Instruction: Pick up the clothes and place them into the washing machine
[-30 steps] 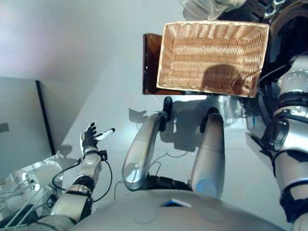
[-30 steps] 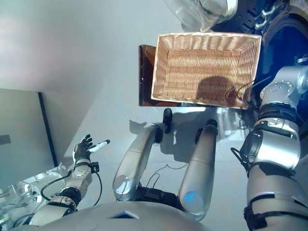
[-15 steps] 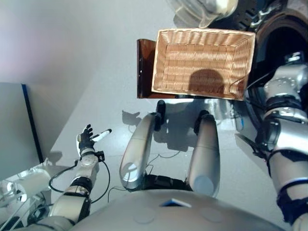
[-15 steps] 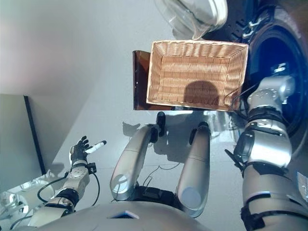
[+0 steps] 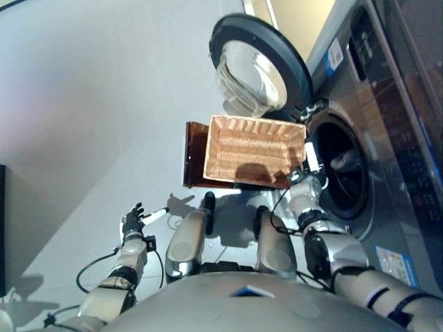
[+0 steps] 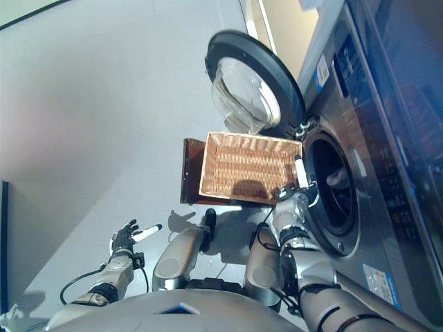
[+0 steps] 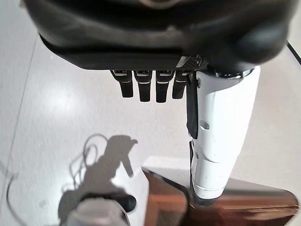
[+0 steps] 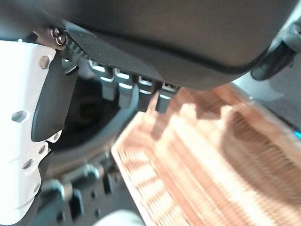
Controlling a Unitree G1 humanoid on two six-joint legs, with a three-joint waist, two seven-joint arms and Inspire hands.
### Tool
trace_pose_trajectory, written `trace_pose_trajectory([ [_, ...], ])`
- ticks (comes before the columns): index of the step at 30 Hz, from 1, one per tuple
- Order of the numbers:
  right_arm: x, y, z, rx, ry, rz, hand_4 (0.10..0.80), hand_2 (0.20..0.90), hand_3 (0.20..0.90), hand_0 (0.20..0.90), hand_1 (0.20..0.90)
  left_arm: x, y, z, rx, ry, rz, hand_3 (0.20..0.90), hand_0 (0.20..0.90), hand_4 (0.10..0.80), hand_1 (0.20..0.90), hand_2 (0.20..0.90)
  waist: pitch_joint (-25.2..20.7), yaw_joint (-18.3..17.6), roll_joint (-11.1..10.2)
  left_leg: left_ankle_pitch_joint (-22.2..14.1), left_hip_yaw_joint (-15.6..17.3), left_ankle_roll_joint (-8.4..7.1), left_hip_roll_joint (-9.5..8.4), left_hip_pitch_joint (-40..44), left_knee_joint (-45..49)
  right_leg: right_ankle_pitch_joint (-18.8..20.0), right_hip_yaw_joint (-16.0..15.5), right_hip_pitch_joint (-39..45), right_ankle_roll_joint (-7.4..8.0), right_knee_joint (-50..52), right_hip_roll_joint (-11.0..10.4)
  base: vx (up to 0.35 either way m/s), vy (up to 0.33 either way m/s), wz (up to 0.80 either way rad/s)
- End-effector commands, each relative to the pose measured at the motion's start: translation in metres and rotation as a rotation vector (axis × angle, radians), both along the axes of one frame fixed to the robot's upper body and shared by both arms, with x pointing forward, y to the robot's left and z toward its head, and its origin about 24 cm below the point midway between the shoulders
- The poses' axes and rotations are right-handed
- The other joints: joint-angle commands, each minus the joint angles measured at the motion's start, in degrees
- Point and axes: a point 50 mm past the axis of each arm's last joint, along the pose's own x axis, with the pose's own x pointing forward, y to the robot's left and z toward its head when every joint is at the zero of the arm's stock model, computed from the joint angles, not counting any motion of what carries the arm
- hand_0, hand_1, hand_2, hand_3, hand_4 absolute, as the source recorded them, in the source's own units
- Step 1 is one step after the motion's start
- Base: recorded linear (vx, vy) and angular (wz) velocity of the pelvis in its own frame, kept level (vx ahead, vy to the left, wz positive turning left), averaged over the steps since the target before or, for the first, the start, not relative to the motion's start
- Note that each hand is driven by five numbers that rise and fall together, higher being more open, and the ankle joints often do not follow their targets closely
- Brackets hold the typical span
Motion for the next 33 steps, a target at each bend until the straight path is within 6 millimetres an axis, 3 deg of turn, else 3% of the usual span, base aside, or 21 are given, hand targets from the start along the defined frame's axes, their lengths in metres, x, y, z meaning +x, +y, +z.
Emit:
trace_pose_trajectory([
  [1,0.005,-0.012,0.011,-0.059,-0.090,0.064,0.800,0.900,0.900,0.900,0.900,-0.025,0.022,-0.003,0.049,0.089,0.009,0.900,0.900,0.800,0.900,0.900,-6.13,-0.06,-2.92,-1.90,2.03,-0.67,-2.70,2.12,-2.94,6.67,-1.03,3.10,-0.58,-11.46,2.78,0.098,0.019,0.01],
  [2,0.005,-0.012,0.010,-0.059,-0.089,0.065,0.800,0.900,0.900,0.900,0.900,-0.025,0.022,-0.003,0.049,0.090,0.009,0.900,0.900,0.800,0.900,0.900,-6.07,-0.10,-2.91,-1.72,1.99,-0.67,-2.70,2.50,-3.34,6.78,-1.07,3.44,-0.57,-11.76,2.79,0.124,0.028,0.03],
  [3,-0.021,-0.015,-0.007,-0.065,0.000,0.102,0.800,0.900,0.900,0.900,0.900,-0.032,0.021,-0.006,0.034,0.119,0.011,0.900,0.900,0.800,0.900,0.900,-7.74,-0.75,-3.87,-0.83,1.93,-0.59,-2.44,5.63,-6.45,7.82,-0.80,6.14,-0.19,-14.39,2.80,0.111,0.019,0.01],
  [6,-0.063,-0.021,-0.032,-0.136,0.207,0.230,0.800,0.900,0.900,0.900,0.900,-0.037,0.020,-0.008,0.015,0.142,0.007,0.900,0.900,0.800,0.900,0.900,-10.08,-1.53,-5.01,0.14,2.04,-0.56,-1.76,8.83,-9.73,9.38,-0.23,9.64,0.60,-18.02,2.40,0.097,0.018,-0.03],
  [9,-0.103,-0.028,-0.049,-0.212,0.417,0.330,0.800,0.900,0.900,0.900,0.900,-0.036,0.020,-0.008,0.010,0.142,-0.017,0.900,0.900,0.800,0.900,0.900,-11.98,-2.10,-5.67,0.88,2.68,-0.50,-1.57,11.29,-12.09,11.16,0.73,12.03,1.40,-20.84,1.82,0.021,0.011,-0.11],
  [11,-0.136,-0.034,-0.060,-0.300,0.610,0.488,0.800,0.900,0.900,0.900,0.900,-0.028,0.019,-0.006,0.010,0.110,-0.035,0.900,0.900,0.800,0.900,0.900,-12.76,-2.36,-5.85,1.31,3.05,-0.63,-1.54,12.04,-13.08,12.83,1.66,12.69,2.08,-22.64,0.93,-0.029,-0.001,-0.16],
  [13,-0.152,-0.033,-0.064,-0.362,0.710,0.609,0.800,0.900,0.900,0.900,0.900,-0.025,0.021,-0.004,0.025,0.105,-0.065,0.900,0.900,0.800,0.900,0.900,-13.55,-2.39,-5.94,1.51,3.22,-0.67,-1.30,12.71,-13.96,13.81,2.51,13.39,2.63,-24.38,0.15,-0.045,-0.032,-0.13],
  [15,-0.190,-0.038,-0.071,-0.393,0.896,0.753,0.800,0.900,0.900,0.900,0.900,-0.028,0.025,-0.004,0.052,0.130,-0.110,0.900,0.900,0.800,0.900,0.900,-13.62,-2.59,-6.43,2.25,4.08,-0.67,-0.80,14.73,-15.57,13.24,2.87,14.33,2.60,-23.95,0.42,-0.058,-0.029,-0.26],
  [17,-0.196,-0.038,-0.071,-0.395,0.927,0.784,0.800,0.900,0.900,0.900,0.900,-0.029,0.025,-0.004,0.057,0.138,-0.127,0.900,0.900,0.800,0.900,0.900,-13.68,-2.54,-6.55,2.15,4.34,-0.63,-0.59,15.21,-15.54,13.00,3.02,14.76,2.64,-23.74,0.70,0.010,-0.023,-0.16],
  [20,-0.229,-0.040,-0.074,-0.338,1.082,0.879,0.800,0.900,0.900,0.900,0.900,-0.030,0.022,-0.006,0.051,0.170,-0.218,0.900,0.900,0.800,0.900,0.900,-14.18,-2.99,-6.97,1.56,4.36,-0.50,-0.42,16.01,-14.84,12.69,2.96,15.90,2.73,-23.62,1.13,0.033,-0.026,-0.11],
  [27,-0.229,-0.035,-0.075,-0.321,1.092,0.936,0.800,0.900,0.900,0.900,0.900,-0.041,0.017,-0.011,0.002,0.238,-0.247,0.900,0.900,0.800,0.900,0.900,-15.50,-3.66,-7.27,0.81,5.02,-0.64,0.42,17.46,-14.74,11.92,3.37,17.08,2.55,-23.88,1.63,0.012,-0.014,-0.06],
  [33,-0.198,-0.030,-0.075,-0.392,1.007,0.944,0.800,0.900,0.900,0.900,0.900,-0.039,0.009,-0.013,-0.013,0.234,-0.264,0.900,0.900,0.800,0.900,0.900,-16.04,-3.56,-7.06,0.10,5.31,-0.71,0.91,18.22,-14.36,11.37,3.75,17.76,2.29,-23.95,1.70,-0.001,0.000,-0.01],
])
